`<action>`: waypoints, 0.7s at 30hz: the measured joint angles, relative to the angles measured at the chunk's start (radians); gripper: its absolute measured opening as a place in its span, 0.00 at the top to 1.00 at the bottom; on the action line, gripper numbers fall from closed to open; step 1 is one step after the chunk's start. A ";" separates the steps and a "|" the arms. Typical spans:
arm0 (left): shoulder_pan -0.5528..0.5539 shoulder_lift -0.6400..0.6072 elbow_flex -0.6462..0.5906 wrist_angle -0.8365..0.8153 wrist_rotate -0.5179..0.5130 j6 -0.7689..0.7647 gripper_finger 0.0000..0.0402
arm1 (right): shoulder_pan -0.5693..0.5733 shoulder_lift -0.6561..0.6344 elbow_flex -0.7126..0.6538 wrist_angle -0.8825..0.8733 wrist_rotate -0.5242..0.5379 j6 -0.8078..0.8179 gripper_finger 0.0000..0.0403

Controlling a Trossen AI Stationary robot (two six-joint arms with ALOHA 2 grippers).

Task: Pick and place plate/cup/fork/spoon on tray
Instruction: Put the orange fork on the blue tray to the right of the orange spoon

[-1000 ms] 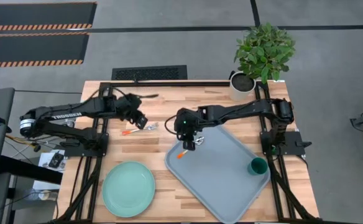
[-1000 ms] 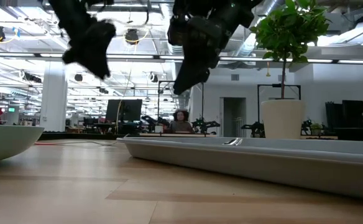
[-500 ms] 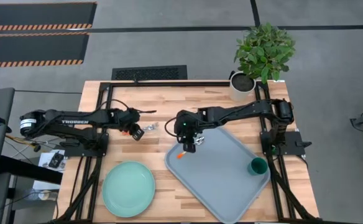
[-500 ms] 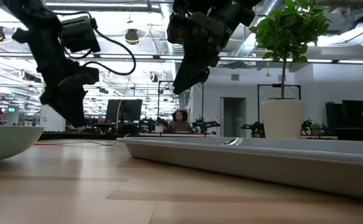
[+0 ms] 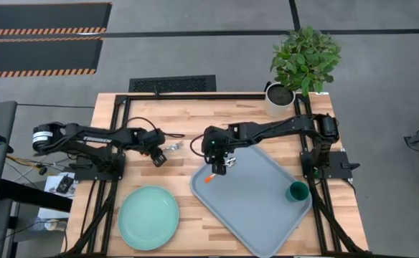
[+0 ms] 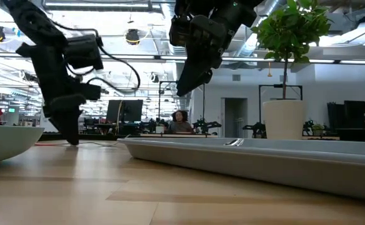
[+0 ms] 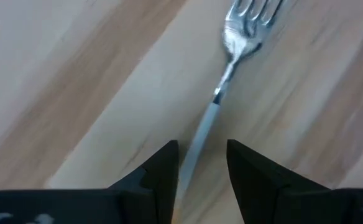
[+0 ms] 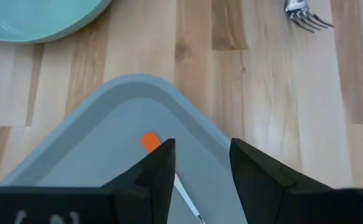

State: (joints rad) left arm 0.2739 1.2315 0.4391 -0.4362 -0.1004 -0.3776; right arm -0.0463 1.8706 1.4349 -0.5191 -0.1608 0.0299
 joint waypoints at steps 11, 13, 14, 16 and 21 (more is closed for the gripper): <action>-0.001 0.030 0.011 0.009 0.005 -0.095 0.97 | -0.002 -0.006 0.000 -0.065 0.000 0.107 0.58; -0.001 0.017 0.011 0.006 -0.007 -0.142 0.98 | -0.003 -0.020 0.000 -0.085 0.000 0.132 0.58; -0.001 0.009 0.010 0.005 -0.011 -0.164 0.99 | -0.005 -0.030 0.000 -0.094 0.001 0.145 0.58; -0.001 -0.005 0.009 0.003 -0.011 -0.204 0.99 | -0.008 -0.053 0.000 -0.112 0.001 0.170 0.58; -0.023 -0.068 0.008 0.023 -0.016 -0.271 0.99 | -0.014 -0.095 0.000 -0.110 0.005 0.221 0.58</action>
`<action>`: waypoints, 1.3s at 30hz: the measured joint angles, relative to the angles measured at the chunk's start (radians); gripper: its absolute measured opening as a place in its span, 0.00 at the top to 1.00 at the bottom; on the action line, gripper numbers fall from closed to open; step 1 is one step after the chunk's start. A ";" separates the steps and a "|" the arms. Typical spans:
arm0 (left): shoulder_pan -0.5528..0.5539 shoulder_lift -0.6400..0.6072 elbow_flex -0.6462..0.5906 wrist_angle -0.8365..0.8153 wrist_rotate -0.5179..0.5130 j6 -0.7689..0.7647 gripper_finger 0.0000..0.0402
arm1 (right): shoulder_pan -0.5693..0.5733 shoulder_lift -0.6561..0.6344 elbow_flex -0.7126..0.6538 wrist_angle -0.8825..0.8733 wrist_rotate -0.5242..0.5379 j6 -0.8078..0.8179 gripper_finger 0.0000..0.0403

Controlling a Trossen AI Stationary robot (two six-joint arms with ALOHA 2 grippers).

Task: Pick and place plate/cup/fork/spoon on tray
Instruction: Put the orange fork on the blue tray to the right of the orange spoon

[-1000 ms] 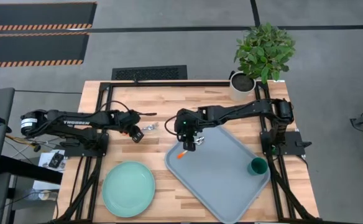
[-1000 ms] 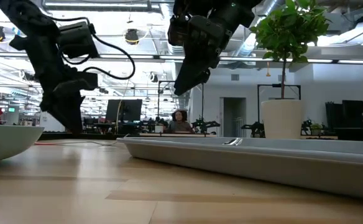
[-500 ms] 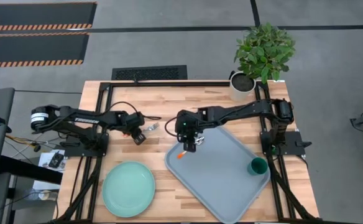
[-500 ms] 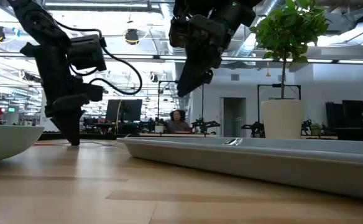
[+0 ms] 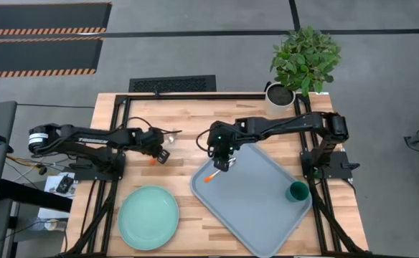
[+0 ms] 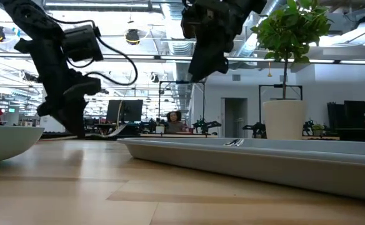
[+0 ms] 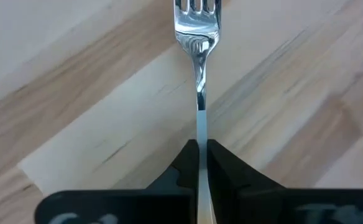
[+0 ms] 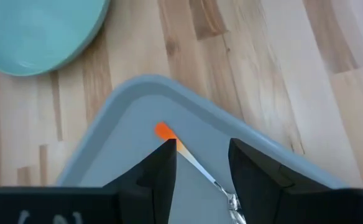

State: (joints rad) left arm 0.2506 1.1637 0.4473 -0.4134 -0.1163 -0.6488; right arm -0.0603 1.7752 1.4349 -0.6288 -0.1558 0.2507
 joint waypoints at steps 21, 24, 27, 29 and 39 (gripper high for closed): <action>-0.136 -0.247 0.083 0.023 -0.103 -0.107 1.00 | 0.024 0.056 -0.001 -0.032 -0.014 -0.111 0.96; -0.179 -0.225 0.148 0.023 -0.148 -0.073 1.00 | -0.008 -0.018 0.001 -0.027 -0.026 -0.069 0.94; -0.215 -0.185 0.215 -0.001 -0.180 -0.009 1.00 | -0.045 -0.071 0.000 -0.043 -0.030 -0.023 0.84; -0.237 -0.150 0.260 -0.013 -0.200 0.039 1.00 | -0.075 -0.106 0.000 -0.049 -0.039 0.017 0.74; -0.294 0.103 0.477 -0.147 -0.288 0.185 1.00 | -0.186 -0.206 0.000 0.010 -0.083 0.132 0.34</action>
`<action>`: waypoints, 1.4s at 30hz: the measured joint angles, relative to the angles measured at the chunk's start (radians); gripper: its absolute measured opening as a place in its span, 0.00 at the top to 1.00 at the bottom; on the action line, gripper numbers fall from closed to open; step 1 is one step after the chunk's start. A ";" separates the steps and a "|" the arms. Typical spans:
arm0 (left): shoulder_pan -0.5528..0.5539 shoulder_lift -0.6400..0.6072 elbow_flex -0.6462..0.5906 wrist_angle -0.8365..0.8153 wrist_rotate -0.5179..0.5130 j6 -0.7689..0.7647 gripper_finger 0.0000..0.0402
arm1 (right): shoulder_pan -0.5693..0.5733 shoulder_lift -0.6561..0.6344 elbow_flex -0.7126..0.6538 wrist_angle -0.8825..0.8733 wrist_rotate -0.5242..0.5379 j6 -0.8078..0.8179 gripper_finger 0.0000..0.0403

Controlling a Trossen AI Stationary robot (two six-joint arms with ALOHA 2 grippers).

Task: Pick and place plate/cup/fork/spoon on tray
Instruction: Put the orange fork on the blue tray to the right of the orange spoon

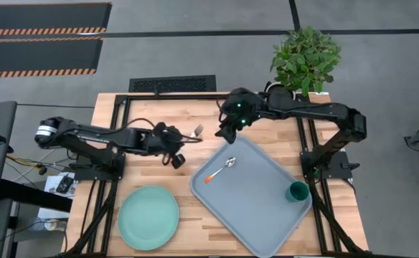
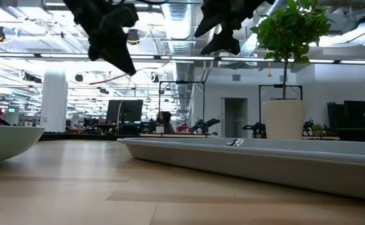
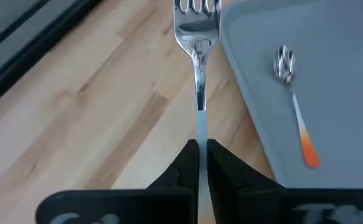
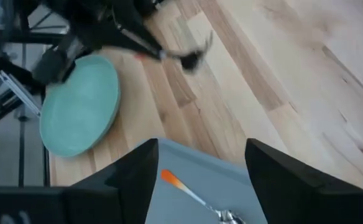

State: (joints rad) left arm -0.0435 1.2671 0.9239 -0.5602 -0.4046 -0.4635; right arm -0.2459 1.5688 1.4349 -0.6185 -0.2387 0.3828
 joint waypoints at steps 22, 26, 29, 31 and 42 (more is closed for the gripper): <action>-0.054 0.217 0.195 -0.052 -0.048 0.063 1.00 | 0.014 0.073 0.000 0.037 0.002 -0.012 0.35; -0.058 0.217 0.195 -0.044 -0.053 0.063 1.00 | 0.005 0.073 0.000 0.049 0.002 0.006 0.35; -0.058 0.217 0.195 -0.040 -0.053 0.062 1.00 | 0.000 0.073 0.000 0.043 0.006 0.010 0.35; -0.058 0.217 0.194 -0.035 -0.054 0.062 1.00 | 0.000 0.073 0.000 0.044 0.008 0.010 0.36; -0.058 0.217 0.194 -0.006 -0.055 0.091 1.00 | 0.001 0.073 0.000 0.043 0.032 0.010 0.57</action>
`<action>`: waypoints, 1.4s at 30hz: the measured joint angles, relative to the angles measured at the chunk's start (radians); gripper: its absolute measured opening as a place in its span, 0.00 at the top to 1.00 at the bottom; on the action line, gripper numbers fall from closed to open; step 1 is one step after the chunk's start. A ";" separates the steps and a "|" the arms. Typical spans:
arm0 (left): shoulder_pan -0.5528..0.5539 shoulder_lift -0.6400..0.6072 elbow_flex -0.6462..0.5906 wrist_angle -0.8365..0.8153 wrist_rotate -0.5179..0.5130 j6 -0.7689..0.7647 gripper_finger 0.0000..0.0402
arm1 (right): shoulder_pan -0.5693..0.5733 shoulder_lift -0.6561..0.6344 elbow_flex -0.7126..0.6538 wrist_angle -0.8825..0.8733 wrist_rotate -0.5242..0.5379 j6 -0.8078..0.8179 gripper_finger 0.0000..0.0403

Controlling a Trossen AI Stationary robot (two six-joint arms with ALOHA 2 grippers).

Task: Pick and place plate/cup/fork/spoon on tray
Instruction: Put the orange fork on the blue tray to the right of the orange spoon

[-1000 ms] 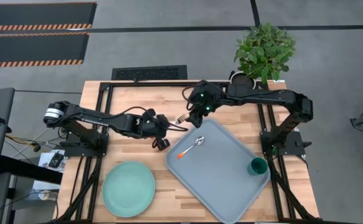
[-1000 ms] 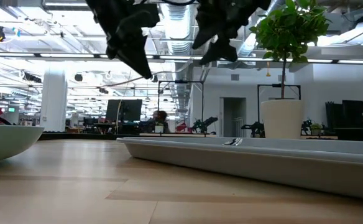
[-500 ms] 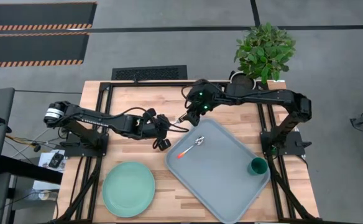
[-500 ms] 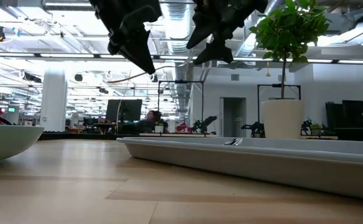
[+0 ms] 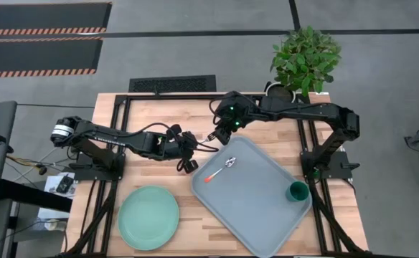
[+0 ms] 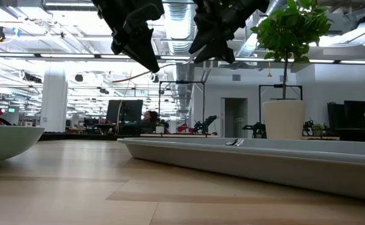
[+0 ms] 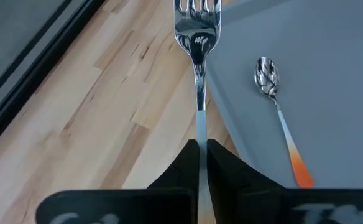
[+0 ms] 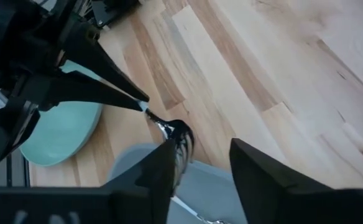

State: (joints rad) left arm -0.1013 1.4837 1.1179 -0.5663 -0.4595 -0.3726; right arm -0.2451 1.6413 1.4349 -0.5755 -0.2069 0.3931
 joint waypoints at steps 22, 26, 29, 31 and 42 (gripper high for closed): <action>-0.001 0.000 -0.003 0.047 -0.018 -0.014 0.97 | 0.000 -0.001 0.000 -0.011 -0.002 -0.009 0.99; 0.000 -0.003 0.000 0.072 -0.002 -0.032 0.86 | 0.001 0.000 0.000 -0.064 -0.005 -0.024 0.99; 0.000 -0.011 -0.001 0.061 0.031 -0.058 0.73 | 0.001 0.000 0.000 -0.103 -0.004 -0.036 0.99; 0.000 -0.024 -0.001 0.063 0.051 -0.062 0.65 | 0.001 0.000 0.000 -0.136 -0.004 -0.037 0.99; 0.000 -0.206 -0.001 -0.017 -0.038 -0.139 0.43 | 0.070 -0.098 -0.174 -0.157 -0.165 0.022 1.00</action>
State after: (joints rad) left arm -0.1013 1.2781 1.1172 -0.5832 -0.4974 -0.5113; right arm -0.1748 1.5431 1.2604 -0.7326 -0.3715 0.4154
